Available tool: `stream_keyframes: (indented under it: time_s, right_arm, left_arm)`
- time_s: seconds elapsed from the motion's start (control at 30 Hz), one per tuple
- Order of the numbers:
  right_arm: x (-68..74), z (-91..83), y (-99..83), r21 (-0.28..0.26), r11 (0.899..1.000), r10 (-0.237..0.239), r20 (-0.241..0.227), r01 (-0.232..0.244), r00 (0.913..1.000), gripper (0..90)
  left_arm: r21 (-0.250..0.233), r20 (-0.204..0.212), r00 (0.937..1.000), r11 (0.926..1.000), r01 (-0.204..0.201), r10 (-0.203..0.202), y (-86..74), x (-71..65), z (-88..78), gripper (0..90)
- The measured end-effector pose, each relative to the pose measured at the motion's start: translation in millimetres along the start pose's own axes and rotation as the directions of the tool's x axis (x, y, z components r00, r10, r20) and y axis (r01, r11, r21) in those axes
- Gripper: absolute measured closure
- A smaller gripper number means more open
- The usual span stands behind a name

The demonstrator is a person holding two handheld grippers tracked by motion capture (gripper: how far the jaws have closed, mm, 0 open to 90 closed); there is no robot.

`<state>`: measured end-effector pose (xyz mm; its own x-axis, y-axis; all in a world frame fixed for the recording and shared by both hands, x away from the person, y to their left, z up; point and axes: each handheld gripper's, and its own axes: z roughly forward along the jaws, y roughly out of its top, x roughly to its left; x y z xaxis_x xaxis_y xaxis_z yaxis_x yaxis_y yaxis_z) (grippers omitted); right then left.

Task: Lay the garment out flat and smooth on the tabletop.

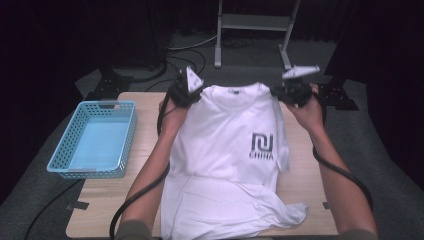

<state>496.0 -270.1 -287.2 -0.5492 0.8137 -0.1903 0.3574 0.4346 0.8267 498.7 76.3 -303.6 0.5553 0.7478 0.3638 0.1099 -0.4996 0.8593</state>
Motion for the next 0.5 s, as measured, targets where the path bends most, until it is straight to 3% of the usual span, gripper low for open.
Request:
stream_keyframes:
  time_s: [0.03, 0.07, 0.1, 0.13, 0.2, 0.23, 0.27, 0.3, 0.37, 0.4, 0.5]
  right_arm:
    - [-2.1, 6.7, 6.8, -0.015, 1.0, 0.02, 0.008, -0.02, 0.9998, 68.8]
    - [-1.3, 11.2, 7.8, -0.019, 0.999, 0.033, -0.006, -0.033, 0.9994, 68.5]
    - [3.7, 18.6, 2.6, -0.021, 0.999, 0.033, -0.031, -0.033, 0.999, 67.7]
    - [9.5, 24.5, -5.9, -0.008, 1.0, 0.029, -0.05, -0.029, 0.9983, 66.1]
    - [21.0, 33.8, -29.3, 0.034, 0.999, 0.026, -0.092, -0.023, 0.9954, 64.2]
    - [26.0, 35.7, -42.1, 0.055, 0.998, 0.033, -0.114, -0.027, 0.9929, 64.0]
    - [29.3, 36.1, -51.7, 0.067, 0.997, 0.046, -0.131, -0.037, 0.9904, 63.8]
    - [34.3, 34.5, -67.8, 0.081, 0.995, 0.065, -0.152, -0.053, 0.9863, 63.8]
    - [41.6, 29.6, -89.1, 0.111, 0.992, 0.084, -0.182, -0.064, 0.9798, 63.7]
    - [48.0, 23.5, -103.5, 0.127, 0.99, 0.086, -0.194, -0.062, 0.9773, 63.3]
    - [62.1, 5.7, -131.4, 0.16, 0.985, 0.102, -0.255, -0.062, 0.9616, 63.3]
  left_arm:
    - [0.016, 0.027, 0.9994, 0.9997, 0.021, -0.021, -2.9, 2.0, 5.8, 62.0]
    - [0.04, 0.08, 0.9948, 0.9974, 0.06, -0.063, -11.7, 0.8, 13.4, 57.2]
    - [0.059, 0.107, 0.9913, 0.9958, 0.069, -0.076, -20.7, -2.8, 16.0, 53.2]
    - [0.072, 0.132, 0.9879, 0.9947, 0.073, -0.082, -30.7, -7.6, 16.8, 51.9]
    - [0.113, 0.204, 0.9722, 0.9891, 0.094, -0.116, -50.9, -17.8, 16.1, 46.0]
    - [0.125, 0.212, 0.9693, 0.9872, 0.099, -0.124, -57.8, -21.9, 14.2, 44.0]
    - [0.144, 0.237, 0.9608, 0.9833, 0.111, -0.143, -68.5, -28.2, 9.8, 42.7]
    - [0.153, 0.269, 0.9473, 0.9787, 0.137, -0.174, -76.6, -33.9, 6.4, 40.1]
    - [0.19, 0.29, 0.9396, 0.9732, 0.13, -0.182, -90.8, -45.6, -4.1, 36.1]
    - [0.199, 0.304, 0.9328, 0.9703, 0.137, -0.194, -97.5, -51.9, -9.7, 34.3]
    - [0.243, 0.338, 0.9191, 0.9622, 0.123, -0.203, -115.1, -69.3, -28.3, 28.1]
